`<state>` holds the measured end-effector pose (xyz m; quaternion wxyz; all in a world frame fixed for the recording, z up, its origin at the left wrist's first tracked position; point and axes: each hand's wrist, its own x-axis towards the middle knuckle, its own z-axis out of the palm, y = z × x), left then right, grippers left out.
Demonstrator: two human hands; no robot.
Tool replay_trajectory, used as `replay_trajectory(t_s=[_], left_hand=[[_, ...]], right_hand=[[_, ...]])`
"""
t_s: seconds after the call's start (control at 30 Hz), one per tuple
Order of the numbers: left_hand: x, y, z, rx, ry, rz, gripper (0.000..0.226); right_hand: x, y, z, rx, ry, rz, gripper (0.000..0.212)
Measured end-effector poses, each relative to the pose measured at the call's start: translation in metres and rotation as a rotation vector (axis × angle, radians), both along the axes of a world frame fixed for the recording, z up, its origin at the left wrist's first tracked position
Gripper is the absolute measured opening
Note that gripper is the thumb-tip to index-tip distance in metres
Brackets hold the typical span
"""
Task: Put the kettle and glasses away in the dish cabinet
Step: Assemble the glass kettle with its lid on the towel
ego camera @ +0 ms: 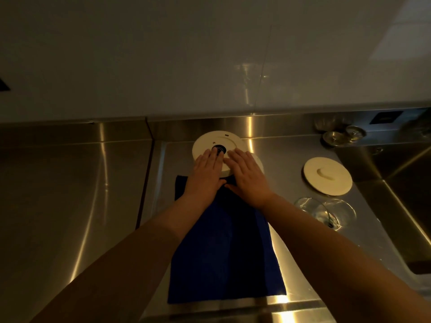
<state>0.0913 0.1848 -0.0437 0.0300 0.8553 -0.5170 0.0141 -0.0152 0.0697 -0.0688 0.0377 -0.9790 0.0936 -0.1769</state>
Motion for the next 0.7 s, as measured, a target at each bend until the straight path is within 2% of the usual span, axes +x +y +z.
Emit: replay_trajectory(t_s=[0.27, 0.47, 0.7], left_hand=[[-0.053, -0.011, 0.004, -0.107, 0.083, -0.120, 0.070], [-0.114, -0.042, 0.008, -0.059, 0.088, -0.156, 0.068], [-0.171, -0.054, -0.003, -0.009, 0.136, -0.174, 0.069]], right_hand=[[-0.068, -0.013, 0.007, 0.042, 0.024, -0.064, 0.084], [-0.141, -0.043, 0.010, 0.037, 0.121, -0.091, 0.078], [-0.189, -0.065, 0.004, 0.134, 0.147, -0.038, 0.078]])
